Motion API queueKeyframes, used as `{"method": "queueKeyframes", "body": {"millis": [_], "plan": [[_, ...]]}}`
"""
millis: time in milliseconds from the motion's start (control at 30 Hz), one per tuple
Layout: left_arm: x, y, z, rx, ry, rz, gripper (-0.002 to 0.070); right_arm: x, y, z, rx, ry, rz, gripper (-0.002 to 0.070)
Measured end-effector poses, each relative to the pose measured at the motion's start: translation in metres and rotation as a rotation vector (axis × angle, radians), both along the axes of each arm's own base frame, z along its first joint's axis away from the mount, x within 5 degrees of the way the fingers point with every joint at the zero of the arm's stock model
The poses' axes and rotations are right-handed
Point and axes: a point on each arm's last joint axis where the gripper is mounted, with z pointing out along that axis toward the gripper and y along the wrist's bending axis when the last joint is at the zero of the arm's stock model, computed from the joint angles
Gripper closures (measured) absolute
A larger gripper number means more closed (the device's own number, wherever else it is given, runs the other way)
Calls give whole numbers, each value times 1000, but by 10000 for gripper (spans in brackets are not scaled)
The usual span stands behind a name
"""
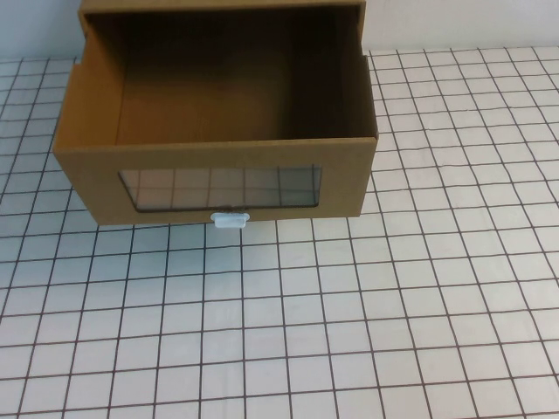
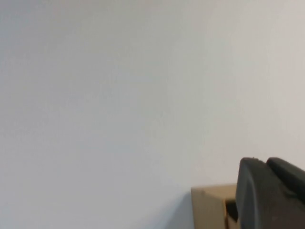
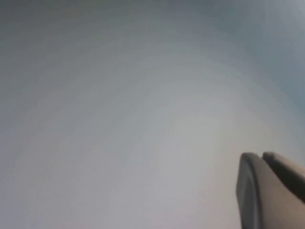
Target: Close the shoe box
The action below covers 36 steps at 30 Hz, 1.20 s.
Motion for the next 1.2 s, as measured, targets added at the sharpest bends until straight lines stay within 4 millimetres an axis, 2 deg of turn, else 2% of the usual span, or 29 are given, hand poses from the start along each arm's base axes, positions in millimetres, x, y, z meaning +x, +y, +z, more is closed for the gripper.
{"method": "queueKeyframes", "body": {"millis": [133,233,367,467,700,833,967,1100,1200], "plan": [[-8,-1,10,-62,-129,-59,679,-12,-2,8,22,-152,-4,690],[-19,-2,21,-93,-298,-109,679,-18,-3,12,36,-236,-5,690],[-31,1,41,-116,-416,-106,679,-21,-3,18,31,-252,-2,689],[-45,6,74,-128,-490,-51,679,-27,-3,38,28,-284,-2,689],[-87,12,155,-82,-650,88,679,-60,-8,105,46,-340,4,689],[-85,12,198,-77,-674,97,679,-68,-9,141,48,-342,6,689],[-64,12,236,-89,-549,82,679,-45,-6,175,38,-230,11,689],[-20,8,263,-168,-153,-24,679,3,0,197,44,149,61,689],[6,-2,272,-174,146,-123,679,44,8,198,38,440,106,689]]}}
